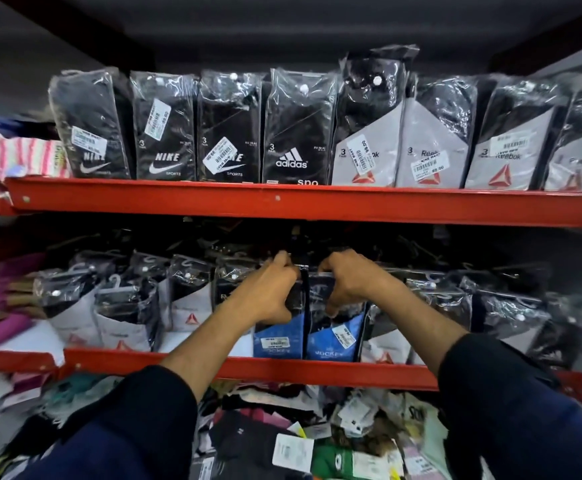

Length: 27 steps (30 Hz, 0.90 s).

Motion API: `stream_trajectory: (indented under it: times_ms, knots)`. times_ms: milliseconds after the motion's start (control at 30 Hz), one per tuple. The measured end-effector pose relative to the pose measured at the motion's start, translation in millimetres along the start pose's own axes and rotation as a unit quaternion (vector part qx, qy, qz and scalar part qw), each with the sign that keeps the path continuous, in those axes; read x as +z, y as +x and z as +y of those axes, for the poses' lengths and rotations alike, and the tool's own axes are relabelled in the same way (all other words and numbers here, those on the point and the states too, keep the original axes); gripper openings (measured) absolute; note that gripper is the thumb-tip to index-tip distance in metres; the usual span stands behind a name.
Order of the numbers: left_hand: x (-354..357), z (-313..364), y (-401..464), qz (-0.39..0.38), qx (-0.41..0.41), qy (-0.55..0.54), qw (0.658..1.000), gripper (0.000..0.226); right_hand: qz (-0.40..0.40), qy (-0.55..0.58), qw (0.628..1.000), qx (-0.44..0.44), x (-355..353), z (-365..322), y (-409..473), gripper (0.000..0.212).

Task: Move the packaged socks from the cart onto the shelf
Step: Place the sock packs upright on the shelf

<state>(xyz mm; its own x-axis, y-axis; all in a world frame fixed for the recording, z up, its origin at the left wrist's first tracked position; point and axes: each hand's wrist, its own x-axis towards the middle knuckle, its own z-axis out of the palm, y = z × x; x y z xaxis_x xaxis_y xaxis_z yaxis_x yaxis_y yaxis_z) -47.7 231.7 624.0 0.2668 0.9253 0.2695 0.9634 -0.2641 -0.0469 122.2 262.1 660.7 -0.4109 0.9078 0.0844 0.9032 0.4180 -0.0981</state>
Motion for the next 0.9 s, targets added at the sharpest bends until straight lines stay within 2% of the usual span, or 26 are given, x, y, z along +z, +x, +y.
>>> stream_trajectory:
  times_ms: [133, 200, 267, 333, 433, 567, 733, 900]
  knots:
    - [9, 0, 1, 0.0, -0.013, -0.016, 1.0, 0.043, 0.02, -0.053, 0.998, 0.007, 7, 0, 0, 0.059]
    - [12, -1, 1, 0.013, -0.01, -0.017, 1.0, 0.049, 0.039, -0.085, 0.996, -0.002, 9, 2, -3, 0.07]
    - [14, -2, -2, 0.034, -0.006, -0.008, 0.999, 0.06, 0.056, -0.095, 0.994, -0.017, 12, 5, -8, 0.093]
    - [15, -2, -7, 0.048, -0.008, 0.005, 0.999, 0.072, 0.087, -0.084, 0.992, -0.044, 17, 9, -16, 0.101]
    - [18, 0, -16, 0.045, -0.025, 0.014, 0.999, 0.083, 0.123, -0.052, 0.988, -0.082, 28, 10, -27, 0.087]
    - [25, 2, -24, 0.071, -0.034, 0.028, 0.997, 0.08, 0.139, -0.011, 0.987, -0.082, 43, 10, -33, 0.068]
    - [32, 4, -27, 0.104, -0.031, -0.001, 0.994, 0.076, 0.145, -0.005, 0.986, -0.079, 50, 11, -28, 0.066]
    - [30, 7, -36, 0.111, -0.025, -0.006, 0.993, 0.082, 0.148, -0.012, 0.985, -0.084, 57, 11, -29, 0.077]
